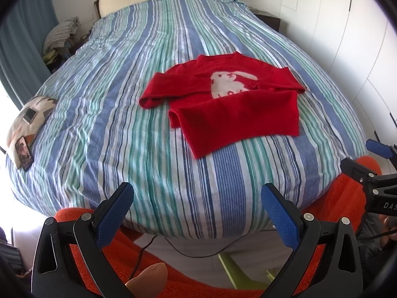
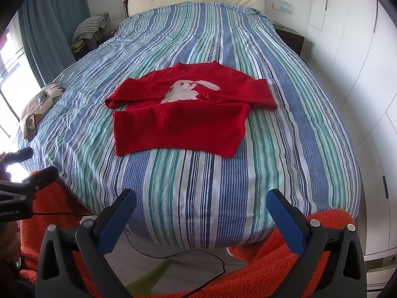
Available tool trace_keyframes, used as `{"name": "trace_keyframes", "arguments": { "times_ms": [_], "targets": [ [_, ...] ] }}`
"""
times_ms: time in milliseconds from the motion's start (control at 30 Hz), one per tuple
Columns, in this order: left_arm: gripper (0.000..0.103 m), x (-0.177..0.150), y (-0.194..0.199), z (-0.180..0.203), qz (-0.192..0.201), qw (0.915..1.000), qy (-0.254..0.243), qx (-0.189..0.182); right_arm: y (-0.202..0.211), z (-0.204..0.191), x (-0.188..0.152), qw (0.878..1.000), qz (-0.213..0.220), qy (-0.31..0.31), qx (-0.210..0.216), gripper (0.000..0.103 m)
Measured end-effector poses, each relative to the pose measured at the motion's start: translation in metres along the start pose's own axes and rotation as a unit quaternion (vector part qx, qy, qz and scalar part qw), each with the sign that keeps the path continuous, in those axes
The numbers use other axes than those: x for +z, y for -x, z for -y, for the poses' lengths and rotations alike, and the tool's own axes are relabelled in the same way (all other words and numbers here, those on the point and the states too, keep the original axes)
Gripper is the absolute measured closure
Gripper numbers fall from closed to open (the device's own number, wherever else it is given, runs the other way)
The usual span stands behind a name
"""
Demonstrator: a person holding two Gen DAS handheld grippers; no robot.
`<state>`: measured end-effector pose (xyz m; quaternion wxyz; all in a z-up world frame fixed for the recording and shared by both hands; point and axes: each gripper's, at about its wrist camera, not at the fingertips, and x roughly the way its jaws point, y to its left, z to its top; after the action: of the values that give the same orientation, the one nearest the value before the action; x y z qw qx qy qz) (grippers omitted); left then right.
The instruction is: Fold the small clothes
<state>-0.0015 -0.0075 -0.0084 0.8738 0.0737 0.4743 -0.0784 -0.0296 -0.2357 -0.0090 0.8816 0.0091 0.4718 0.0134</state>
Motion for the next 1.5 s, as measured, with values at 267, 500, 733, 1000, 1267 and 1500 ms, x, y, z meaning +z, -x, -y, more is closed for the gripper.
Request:
{"name": "trace_keyframes", "arguments": {
  "times_ms": [267, 500, 733, 1000, 1267, 1500],
  "targets": [
    [0.001, 0.000, -0.001, 0.000, -0.001, 1.0000, -0.001, -0.001, 0.000, -0.003, -0.002, 1.000, 0.000, 0.002, 0.001, 0.000],
    [0.001, -0.002, -0.001, 0.002, -0.003, 1.0000, -0.002, -0.002, 0.000, -0.005, -0.002, 1.000, -0.004, 0.003, 0.005, 0.000],
    [0.001, -0.003, 0.001, 0.003, -0.001, 1.0000, -0.004, -0.005, 0.000, -0.005, -0.002, 1.000, -0.003, 0.006, 0.007, 0.000],
    [0.001, -0.002, 0.002, 0.004, -0.002, 1.0000, -0.005, -0.008, 0.000, -0.006, -0.001, 1.000, -0.004, 0.008, 0.009, 0.000],
    [0.001, -0.002, 0.002, 0.004, -0.003, 0.9999, -0.006, -0.008, -0.001, -0.011, -0.002, 1.000, -0.005, 0.014, 0.011, 0.000],
    [0.001, -0.004, 0.002, 0.006, -0.004, 0.9999, -0.008, -0.008, -0.001, -0.011, -0.003, 1.000, -0.006, 0.013, 0.012, 0.000]
  ]
}}
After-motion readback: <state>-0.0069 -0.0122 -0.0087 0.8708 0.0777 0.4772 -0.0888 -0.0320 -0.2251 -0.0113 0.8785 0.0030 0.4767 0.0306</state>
